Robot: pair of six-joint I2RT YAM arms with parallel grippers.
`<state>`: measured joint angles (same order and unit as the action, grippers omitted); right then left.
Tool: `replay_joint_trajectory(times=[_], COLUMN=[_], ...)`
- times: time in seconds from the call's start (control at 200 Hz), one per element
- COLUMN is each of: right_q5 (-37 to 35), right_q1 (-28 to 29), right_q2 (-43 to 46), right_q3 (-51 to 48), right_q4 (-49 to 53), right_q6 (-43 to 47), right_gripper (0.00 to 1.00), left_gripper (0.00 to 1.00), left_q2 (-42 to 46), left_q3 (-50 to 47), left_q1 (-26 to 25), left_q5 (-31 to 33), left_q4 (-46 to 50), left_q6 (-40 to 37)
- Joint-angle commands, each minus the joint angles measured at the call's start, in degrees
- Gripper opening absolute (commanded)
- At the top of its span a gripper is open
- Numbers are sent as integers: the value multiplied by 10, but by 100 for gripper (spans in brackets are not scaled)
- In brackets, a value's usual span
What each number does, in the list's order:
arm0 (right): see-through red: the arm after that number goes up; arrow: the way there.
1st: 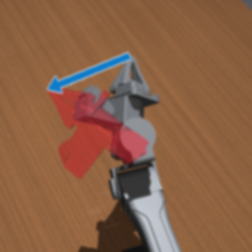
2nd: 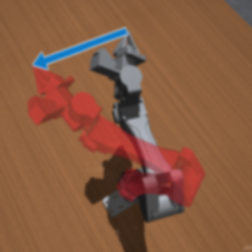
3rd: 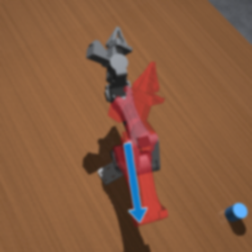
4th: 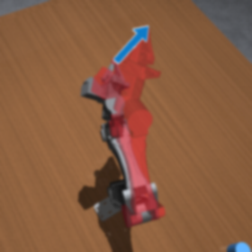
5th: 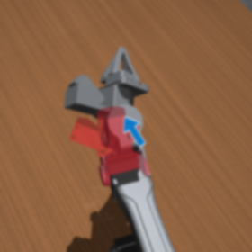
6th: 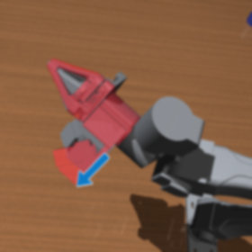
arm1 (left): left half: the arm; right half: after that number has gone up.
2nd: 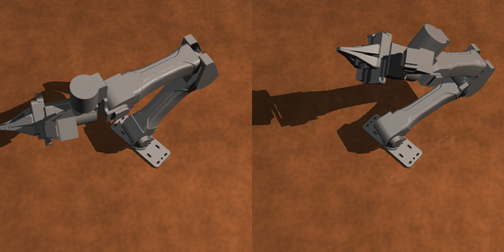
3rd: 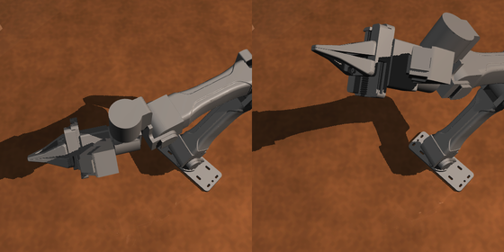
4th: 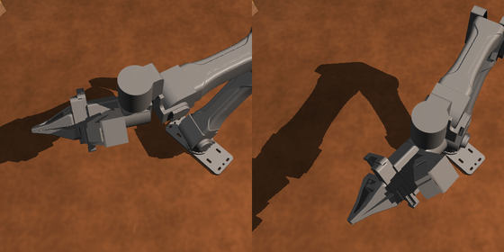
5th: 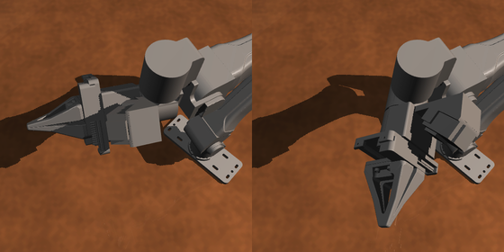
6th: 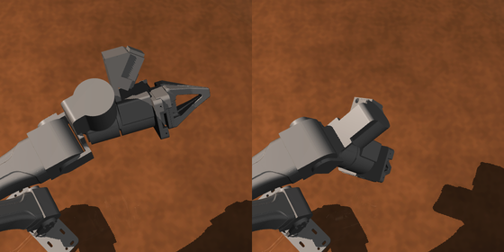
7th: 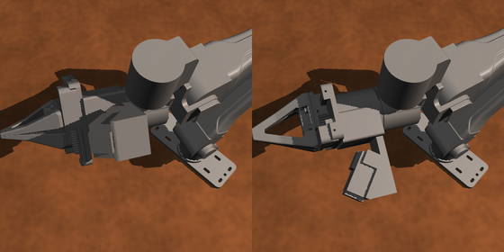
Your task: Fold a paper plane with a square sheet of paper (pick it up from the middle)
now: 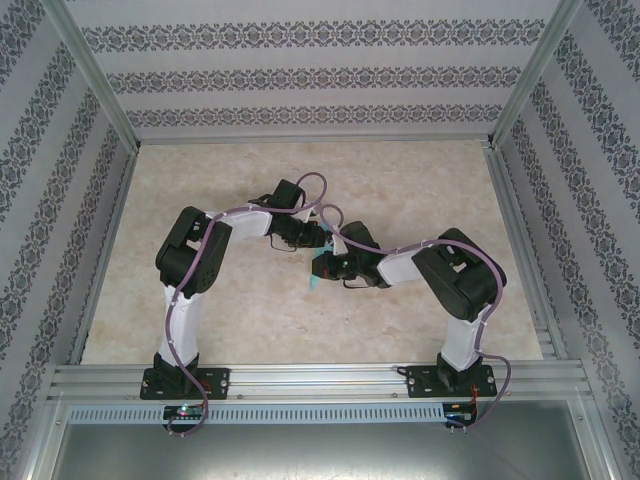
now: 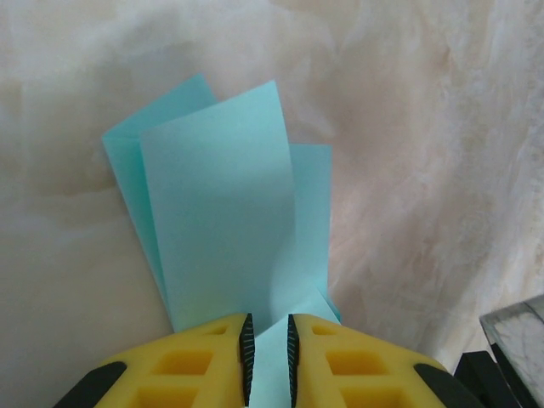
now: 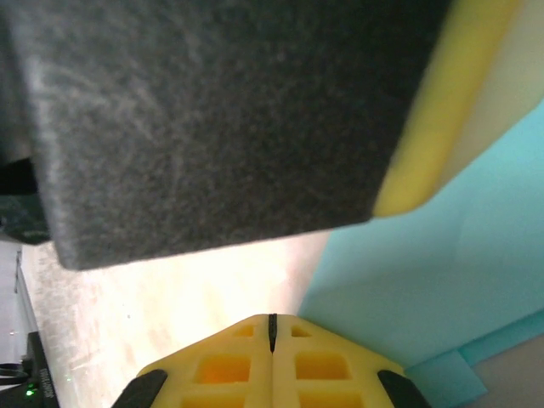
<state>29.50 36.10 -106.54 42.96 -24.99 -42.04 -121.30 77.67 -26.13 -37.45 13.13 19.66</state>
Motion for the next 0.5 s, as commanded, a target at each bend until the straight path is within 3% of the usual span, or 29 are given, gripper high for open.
replay_joint_trajectory(times=[0.0, 0.495], right_q5=[-6, -17], right_q1=[24, 55], right_q2=[3, 45], right_q3=[-4, -46], right_q4=[84, 98], right_q6=[34, 27], right_gripper=[4, 3], left_gripper=[24, 24], left_q2=[-61, -68], left_q3=[-15, -17], left_q1=[4, 8], left_q5=[58, 69], left_q4=[41, 46], left_q6=[-22, -30])
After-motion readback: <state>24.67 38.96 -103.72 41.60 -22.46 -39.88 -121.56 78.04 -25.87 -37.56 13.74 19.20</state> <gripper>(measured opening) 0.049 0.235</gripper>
